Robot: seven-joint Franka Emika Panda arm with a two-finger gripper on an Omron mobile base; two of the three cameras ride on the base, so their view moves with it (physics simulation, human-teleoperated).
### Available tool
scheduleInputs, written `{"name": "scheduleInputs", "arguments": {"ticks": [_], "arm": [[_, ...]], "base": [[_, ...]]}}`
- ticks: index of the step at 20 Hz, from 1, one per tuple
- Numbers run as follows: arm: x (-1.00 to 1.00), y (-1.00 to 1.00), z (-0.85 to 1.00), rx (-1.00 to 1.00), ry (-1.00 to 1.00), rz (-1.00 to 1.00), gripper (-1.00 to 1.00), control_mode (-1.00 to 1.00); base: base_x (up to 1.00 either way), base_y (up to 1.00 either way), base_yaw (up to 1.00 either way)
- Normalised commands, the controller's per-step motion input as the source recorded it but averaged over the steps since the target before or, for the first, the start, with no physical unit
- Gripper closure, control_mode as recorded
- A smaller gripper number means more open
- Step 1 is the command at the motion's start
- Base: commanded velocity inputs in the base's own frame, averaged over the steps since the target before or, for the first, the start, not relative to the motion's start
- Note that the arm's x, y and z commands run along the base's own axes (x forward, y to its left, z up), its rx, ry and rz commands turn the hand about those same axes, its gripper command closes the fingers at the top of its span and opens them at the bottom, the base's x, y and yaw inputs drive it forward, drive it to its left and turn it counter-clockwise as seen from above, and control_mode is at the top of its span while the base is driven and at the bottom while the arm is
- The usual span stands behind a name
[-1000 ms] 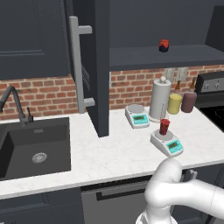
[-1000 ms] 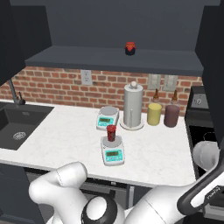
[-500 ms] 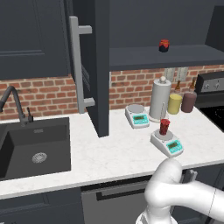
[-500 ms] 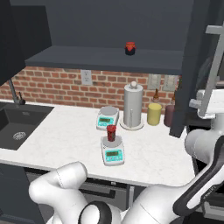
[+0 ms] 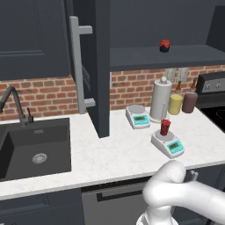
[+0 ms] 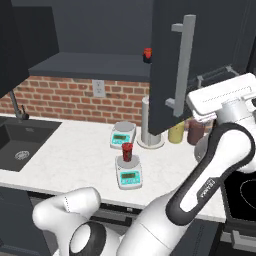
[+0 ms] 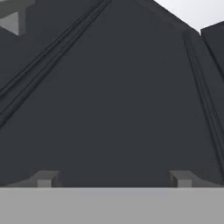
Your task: Pick the yogurt and place it on the digital scale for weighing, and close the cabinet.
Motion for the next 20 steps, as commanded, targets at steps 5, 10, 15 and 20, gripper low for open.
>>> {"name": "scheduleInputs", "arguments": {"ticks": [5,10,15,20], "arm": [[0.54,0.81,0.0,-0.33,0.74,-0.13,-1.0,-1.0],[0.6,0.72,0.04,-0.24,0.47,-0.17,-1.0,-1.0],[0.46,0.42,0.0,-0.11,0.09,-0.08,-1.0,-1.0],[0.69,0.3,-0.21,-0.04,0.0,0.0,-1.0,-1.0]], "base": [[0.0,0.0,0.0],[0.0,0.0,0.0],[0.0,0.0,0.0],[0.0,0.0,0.0]]}}
